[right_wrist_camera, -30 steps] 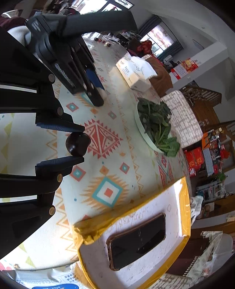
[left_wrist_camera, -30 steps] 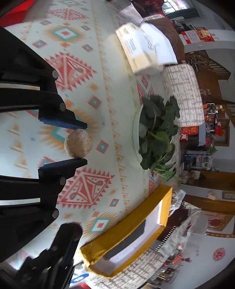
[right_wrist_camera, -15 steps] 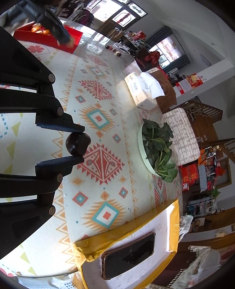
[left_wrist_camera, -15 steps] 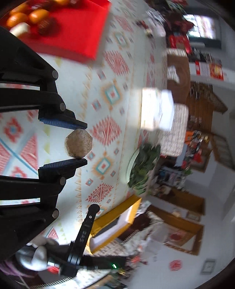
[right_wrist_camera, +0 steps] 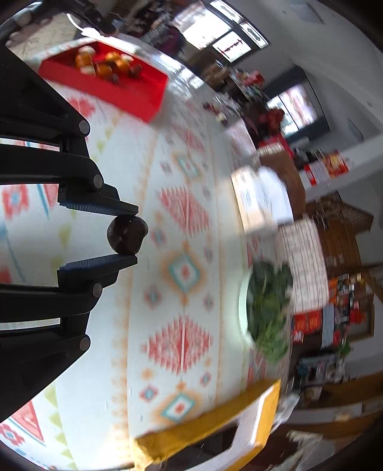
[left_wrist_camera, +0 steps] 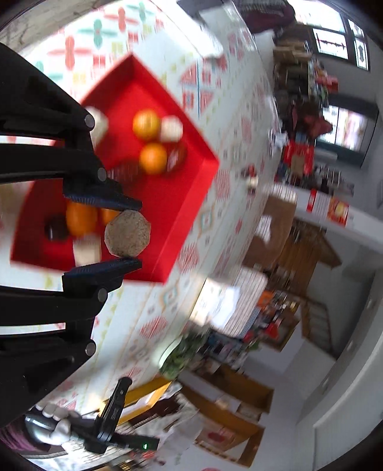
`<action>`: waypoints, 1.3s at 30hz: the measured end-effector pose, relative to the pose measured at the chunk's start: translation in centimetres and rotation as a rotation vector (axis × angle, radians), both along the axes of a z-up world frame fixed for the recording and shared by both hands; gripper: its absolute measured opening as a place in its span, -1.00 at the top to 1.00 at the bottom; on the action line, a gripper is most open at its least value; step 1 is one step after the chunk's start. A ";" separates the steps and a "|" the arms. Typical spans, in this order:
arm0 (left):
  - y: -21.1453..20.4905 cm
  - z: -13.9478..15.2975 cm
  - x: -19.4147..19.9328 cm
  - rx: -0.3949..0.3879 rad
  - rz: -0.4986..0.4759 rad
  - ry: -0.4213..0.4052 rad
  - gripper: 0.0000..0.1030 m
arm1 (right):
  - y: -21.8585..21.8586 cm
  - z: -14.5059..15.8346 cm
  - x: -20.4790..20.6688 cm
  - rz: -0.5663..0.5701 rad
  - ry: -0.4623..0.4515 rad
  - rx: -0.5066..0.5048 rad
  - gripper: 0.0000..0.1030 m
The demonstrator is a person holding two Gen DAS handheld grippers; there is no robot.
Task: Organize fruits
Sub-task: 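Carry the plum and cake over the red tray and open both tools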
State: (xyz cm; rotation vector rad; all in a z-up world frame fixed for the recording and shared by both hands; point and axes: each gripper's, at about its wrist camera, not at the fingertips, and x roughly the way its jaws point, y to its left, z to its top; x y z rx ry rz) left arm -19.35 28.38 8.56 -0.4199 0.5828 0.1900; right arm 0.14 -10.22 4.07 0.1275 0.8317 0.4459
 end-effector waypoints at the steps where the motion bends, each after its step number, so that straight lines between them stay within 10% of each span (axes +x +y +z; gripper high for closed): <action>1: 0.5 -0.1 -0.4 0.001 0.016 0.000 0.39 | 0.8 0.2 -0.3 0.017 -0.002 0.000 0.44; 21: 4.8 -4.8 0.0 -0.021 0.049 0.097 0.38 | 25.7 -0.7 -5.4 0.467 0.102 -0.046 0.43; 36: 5.8 -5.3 0.4 -0.039 0.049 0.102 0.39 | 30.7 -2.8 -3.6 0.482 0.143 -0.113 0.41; 39: 6.2 -5.0 0.5 -0.055 0.063 0.098 0.04 | 30.8 -3.2 -3.3 0.476 0.156 -0.096 0.40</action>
